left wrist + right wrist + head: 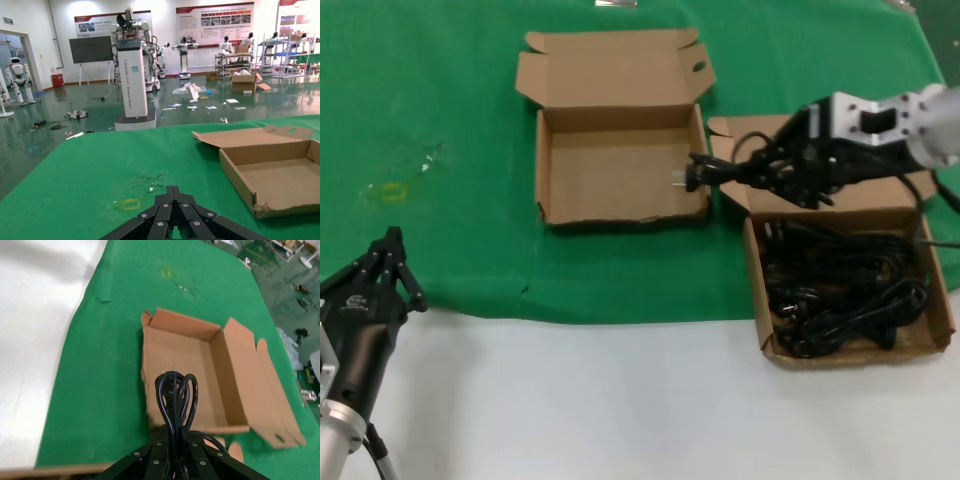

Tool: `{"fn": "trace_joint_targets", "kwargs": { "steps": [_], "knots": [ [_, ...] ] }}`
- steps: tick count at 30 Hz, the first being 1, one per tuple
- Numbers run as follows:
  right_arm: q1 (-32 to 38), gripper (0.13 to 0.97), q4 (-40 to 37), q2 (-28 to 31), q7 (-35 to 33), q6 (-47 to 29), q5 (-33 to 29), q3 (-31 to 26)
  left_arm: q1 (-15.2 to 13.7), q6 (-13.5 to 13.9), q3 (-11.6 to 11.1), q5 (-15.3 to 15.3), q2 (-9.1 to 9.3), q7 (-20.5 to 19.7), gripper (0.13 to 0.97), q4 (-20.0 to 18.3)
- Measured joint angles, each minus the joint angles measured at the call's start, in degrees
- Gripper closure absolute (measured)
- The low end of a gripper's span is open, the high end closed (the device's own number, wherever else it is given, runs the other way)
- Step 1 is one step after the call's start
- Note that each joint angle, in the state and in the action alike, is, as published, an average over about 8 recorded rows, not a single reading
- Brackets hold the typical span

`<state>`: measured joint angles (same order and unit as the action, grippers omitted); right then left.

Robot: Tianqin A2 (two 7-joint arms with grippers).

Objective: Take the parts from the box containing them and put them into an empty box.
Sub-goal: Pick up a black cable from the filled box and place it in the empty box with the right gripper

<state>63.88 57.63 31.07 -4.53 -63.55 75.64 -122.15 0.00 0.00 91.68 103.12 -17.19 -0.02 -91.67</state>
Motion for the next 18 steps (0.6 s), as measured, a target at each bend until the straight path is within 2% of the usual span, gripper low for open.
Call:
{"fn": "trace_joint_targets", "kwargs": {
  "steps": [18],
  "knots": [
    [7.8, 0.911, -20.9, -15.0, -10.7, 7.4, 0.3, -1.7, 0.0, 0.0, 0.0, 0.0, 0.0, 0.0, 0.953, 0.0]
  ]
}}
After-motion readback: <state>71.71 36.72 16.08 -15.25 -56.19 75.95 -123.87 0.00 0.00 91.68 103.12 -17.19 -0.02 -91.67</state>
